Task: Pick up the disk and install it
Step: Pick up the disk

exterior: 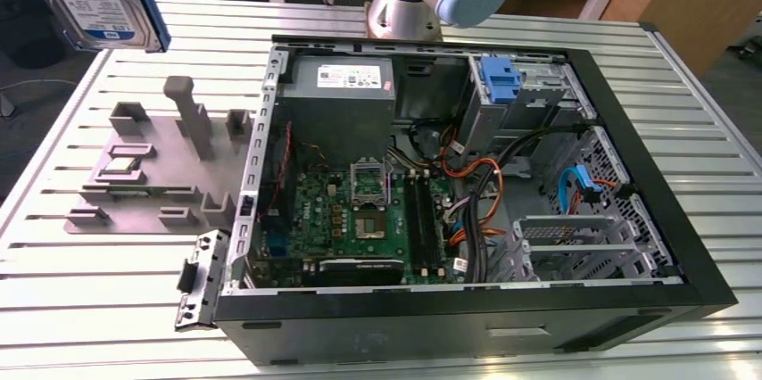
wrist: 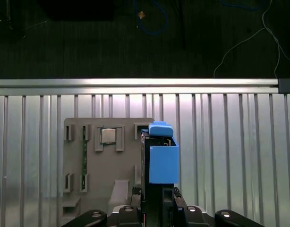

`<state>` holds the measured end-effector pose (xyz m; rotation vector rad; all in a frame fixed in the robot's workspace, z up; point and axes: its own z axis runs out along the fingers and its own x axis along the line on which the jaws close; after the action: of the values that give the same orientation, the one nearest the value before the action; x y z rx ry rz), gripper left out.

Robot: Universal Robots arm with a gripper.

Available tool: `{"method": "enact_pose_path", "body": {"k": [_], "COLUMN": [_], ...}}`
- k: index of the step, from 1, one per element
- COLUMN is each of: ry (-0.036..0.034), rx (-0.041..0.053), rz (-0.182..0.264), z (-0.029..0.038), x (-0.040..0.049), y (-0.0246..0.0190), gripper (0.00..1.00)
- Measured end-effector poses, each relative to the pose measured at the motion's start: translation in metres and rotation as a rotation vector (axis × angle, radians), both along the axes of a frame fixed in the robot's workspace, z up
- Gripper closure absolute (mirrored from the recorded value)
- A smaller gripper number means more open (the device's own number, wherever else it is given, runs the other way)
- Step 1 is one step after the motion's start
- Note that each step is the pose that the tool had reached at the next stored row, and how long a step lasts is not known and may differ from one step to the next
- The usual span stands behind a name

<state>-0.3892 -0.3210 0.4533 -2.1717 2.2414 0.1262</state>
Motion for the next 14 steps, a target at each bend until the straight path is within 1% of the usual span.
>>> {"method": "enact_pose_path", "body": {"k": [3, 6, 9, 14], "ry": [0.0003, 0.0001, 0.0000, 0.0000], "rx": [-0.0001, -0.0001, 0.0000, 0.0000], "rz": [0.000, 0.000, 0.000, 0.000], "z": [0.0011, 0.0052, 0.0116, 0.0253], "x": [0.0000, 0.0000, 0.0000, 0.0000], "y": [0.0000, 0.0000, 0.0000, 0.0000], "gripper": [0.65, 0.65, 0.65, 0.65]}}
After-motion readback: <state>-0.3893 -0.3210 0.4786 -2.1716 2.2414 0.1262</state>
